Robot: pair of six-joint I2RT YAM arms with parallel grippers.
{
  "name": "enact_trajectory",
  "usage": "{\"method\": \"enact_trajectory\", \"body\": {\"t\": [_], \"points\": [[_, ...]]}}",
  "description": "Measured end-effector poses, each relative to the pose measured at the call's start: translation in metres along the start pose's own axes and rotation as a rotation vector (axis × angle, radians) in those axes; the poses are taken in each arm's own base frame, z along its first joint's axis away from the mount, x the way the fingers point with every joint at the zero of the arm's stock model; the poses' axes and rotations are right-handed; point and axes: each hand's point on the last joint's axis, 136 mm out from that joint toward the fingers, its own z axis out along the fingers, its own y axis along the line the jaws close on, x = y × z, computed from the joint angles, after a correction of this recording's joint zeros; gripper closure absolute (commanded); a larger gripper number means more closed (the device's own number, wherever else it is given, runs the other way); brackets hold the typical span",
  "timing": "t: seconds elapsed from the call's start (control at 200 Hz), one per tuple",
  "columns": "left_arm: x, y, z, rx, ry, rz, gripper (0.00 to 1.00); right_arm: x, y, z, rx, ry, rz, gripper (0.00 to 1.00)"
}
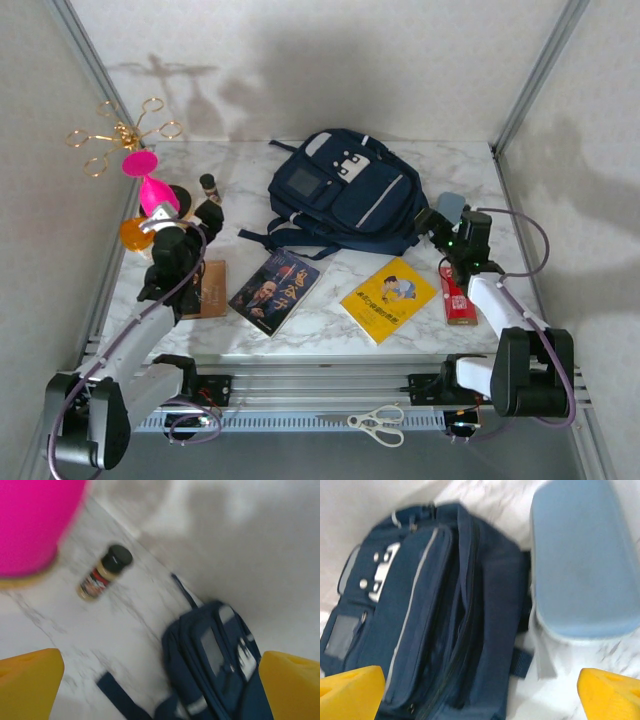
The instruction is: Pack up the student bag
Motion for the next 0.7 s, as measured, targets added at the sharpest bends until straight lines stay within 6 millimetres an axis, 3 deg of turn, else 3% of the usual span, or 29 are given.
{"method": "enact_trajectory", "body": {"t": [0.175,0.396,0.551,0.701], "points": [[0.05,-0.027,-0.008,0.074,0.163,-0.014,0.01,0.031,0.016,0.017,-0.024,0.143,0.038,0.01],[0.09,-0.051,-0.016,0.131,0.283,-0.02,0.01,0.045,0.042,0.041,-0.033,0.208,0.054,0.08],[0.103,-0.067,-0.017,0.157,0.327,-0.021,0.01,0.051,0.042,0.058,-0.019,0.204,0.085,0.16],[0.099,-0.078,-0.013,0.161,0.33,-0.019,0.01,0.064,0.053,0.079,-0.015,0.219,0.069,0.18]]}}
